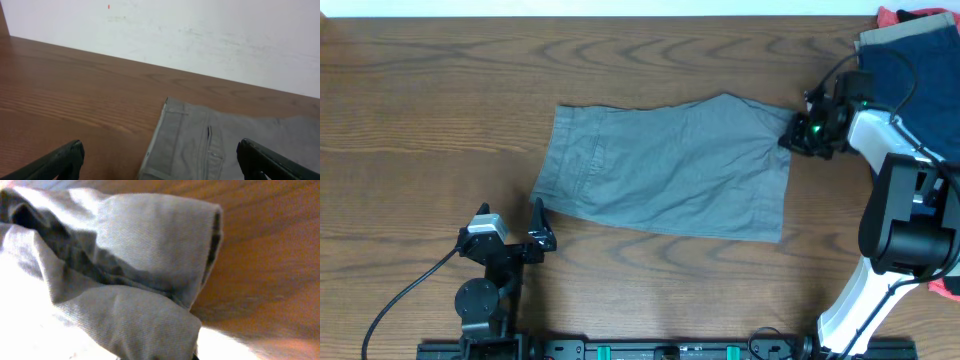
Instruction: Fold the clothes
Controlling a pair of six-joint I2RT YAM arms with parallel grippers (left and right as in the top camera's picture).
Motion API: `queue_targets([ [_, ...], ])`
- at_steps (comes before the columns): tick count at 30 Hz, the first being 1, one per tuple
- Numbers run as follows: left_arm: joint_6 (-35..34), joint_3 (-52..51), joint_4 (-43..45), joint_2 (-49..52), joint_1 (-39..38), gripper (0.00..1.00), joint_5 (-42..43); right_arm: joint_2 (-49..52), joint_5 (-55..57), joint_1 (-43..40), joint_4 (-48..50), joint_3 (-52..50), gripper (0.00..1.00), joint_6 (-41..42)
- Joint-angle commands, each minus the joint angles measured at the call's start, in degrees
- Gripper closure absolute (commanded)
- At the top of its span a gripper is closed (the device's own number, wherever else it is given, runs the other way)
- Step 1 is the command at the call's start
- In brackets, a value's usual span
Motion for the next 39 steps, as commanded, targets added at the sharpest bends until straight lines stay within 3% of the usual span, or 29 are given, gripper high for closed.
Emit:
queue_targets([
  [1, 1.0, -1.0, -1.9, 0.0, 0.2, 0.02, 0.6, 0.2, 4.2, -1.2, -2.3, 7.3, 0.99, 0.7],
  [7, 1.0, -1.0, -1.9, 0.0, 0.2, 0.02, 0.6, 0.2, 4.3, -1.3, -8.2, 18.7, 0.99, -2.2],
  [9, 1.0, -1.0, -1.9, 0.0, 0.2, 0.02, 0.6, 0.2, 4.9, -0.6, -9.2, 21.1, 0.94, -2.2],
  [10, 1.0, -1.0, -1.9, 0.0, 0.2, 0.02, 0.6, 0.2, 5.1, -0.5, -9.6, 21.6, 0.85, -2.2],
  [12, 1.0, -1.0, -1.9, 0.0, 0.2, 0.02, 0.6, 0.2, 5.2, -0.4, -10.4, 22.2, 0.46, -2.2],
  [13, 1.0, -1.0, -1.9, 0.0, 0.2, 0.02, 0.6, 0.2, 5.3, -0.4, -10.9, 22.2, 0.1, -2.2],
  [14, 1.0, -1.0, -1.9, 0.0, 0.2, 0.02, 0.6, 0.2, 5.3, -0.4, -11.6, 22.2, 0.01, -2.2],
  [28, 1.0, -1.0, -1.9, 0.0, 0.2, 0.02, 0.6, 0.0, 10.1, -0.9, -27.5, 23.4, 0.01, -3.0],
  [31, 1.0, -1.0, -1.9, 0.0, 0.2, 0.02, 0.6, 0.0, 15.3, -0.9, -30.8, 22.8, 0.01, -2.8],
  [36, 1.0, -1.0, -1.9, 0.0, 0.2, 0.02, 0.6, 0.1, 28.0, -1.0, -30.6, 17.8, 0.01, 2.6],
  [39, 1.0, -1.0, -1.9, 0.0, 0.2, 0.02, 0.6, 0.1, 25.9, -1.0, -27.9, 12.3, 0.01, 2.7],
])
